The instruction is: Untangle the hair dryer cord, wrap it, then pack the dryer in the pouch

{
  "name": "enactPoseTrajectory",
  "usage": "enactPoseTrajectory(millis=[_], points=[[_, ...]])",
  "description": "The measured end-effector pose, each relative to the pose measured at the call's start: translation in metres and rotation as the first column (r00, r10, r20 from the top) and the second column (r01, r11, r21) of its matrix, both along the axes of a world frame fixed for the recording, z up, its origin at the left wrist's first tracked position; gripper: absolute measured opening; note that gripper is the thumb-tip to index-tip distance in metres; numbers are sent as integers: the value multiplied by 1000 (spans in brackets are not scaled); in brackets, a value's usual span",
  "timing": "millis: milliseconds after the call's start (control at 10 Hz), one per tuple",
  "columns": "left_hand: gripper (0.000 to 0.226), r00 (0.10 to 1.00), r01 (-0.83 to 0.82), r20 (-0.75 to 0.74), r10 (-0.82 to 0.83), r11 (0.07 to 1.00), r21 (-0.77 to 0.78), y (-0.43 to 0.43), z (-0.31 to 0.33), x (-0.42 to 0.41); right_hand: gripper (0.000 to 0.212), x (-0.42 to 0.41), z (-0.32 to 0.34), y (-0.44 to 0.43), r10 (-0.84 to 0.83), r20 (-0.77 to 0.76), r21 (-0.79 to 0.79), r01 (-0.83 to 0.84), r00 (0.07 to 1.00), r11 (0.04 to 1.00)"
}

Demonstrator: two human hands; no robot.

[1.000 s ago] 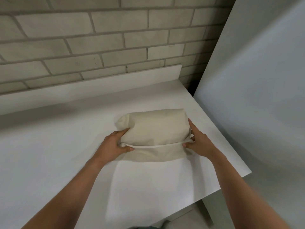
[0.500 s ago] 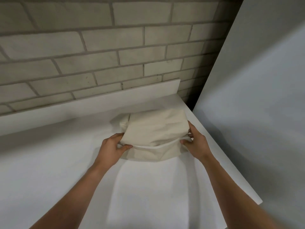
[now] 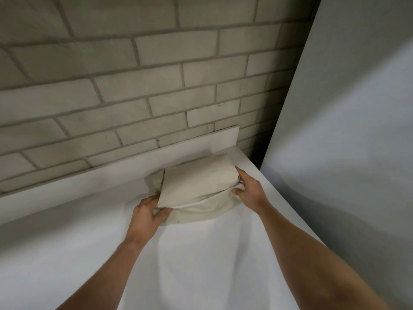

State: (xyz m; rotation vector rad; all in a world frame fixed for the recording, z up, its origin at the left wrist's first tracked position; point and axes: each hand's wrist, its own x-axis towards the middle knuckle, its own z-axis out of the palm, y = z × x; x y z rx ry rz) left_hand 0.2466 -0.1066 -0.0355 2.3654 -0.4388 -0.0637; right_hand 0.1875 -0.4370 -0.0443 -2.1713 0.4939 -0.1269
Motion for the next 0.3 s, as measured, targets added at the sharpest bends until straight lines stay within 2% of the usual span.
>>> enactPoseTrajectory(millis=[100,200,300], points=[[37,999,31,-31,-29,998,59,3,-4,4,81,4,-4,1,15,-74,-42,-19,997,999],[59,990,93,-118,-71,976,196,4,-3,6,82,4,16,2,62,-242,-129,-95,968,987],[102,962,151,-266,-65,935,321,12,8,9,84,-5,41,0,89,-326,-266,-182,941,947]])
